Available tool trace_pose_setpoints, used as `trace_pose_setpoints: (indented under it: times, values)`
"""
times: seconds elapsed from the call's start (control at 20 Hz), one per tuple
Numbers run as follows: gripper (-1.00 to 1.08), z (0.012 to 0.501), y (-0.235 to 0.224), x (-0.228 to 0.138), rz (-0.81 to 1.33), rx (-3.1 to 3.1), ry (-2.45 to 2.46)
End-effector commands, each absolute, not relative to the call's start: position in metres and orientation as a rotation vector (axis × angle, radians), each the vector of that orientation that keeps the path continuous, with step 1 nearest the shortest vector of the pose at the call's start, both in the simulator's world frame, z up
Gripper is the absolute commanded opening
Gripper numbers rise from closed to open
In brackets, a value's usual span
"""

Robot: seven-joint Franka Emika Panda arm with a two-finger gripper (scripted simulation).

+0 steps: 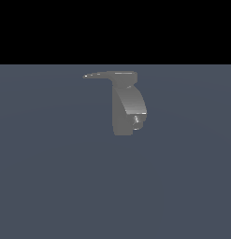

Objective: Turn on the faucet by rotating a designated handle.

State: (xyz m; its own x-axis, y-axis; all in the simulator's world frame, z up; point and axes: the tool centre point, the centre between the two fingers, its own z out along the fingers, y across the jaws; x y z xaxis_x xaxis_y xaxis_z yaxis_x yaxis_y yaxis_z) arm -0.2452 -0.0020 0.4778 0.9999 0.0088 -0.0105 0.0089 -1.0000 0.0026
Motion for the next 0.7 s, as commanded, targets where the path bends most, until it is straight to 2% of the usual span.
trace_pose_setpoints:
  times: [0.0,0.65]
  values:
    - [-1.00,0.478,-0.002,-0.245,-0.016,3.139,0.014]
    - [-1.00,0.465,0.018,-0.234,-0.016,3.137,-0.120]
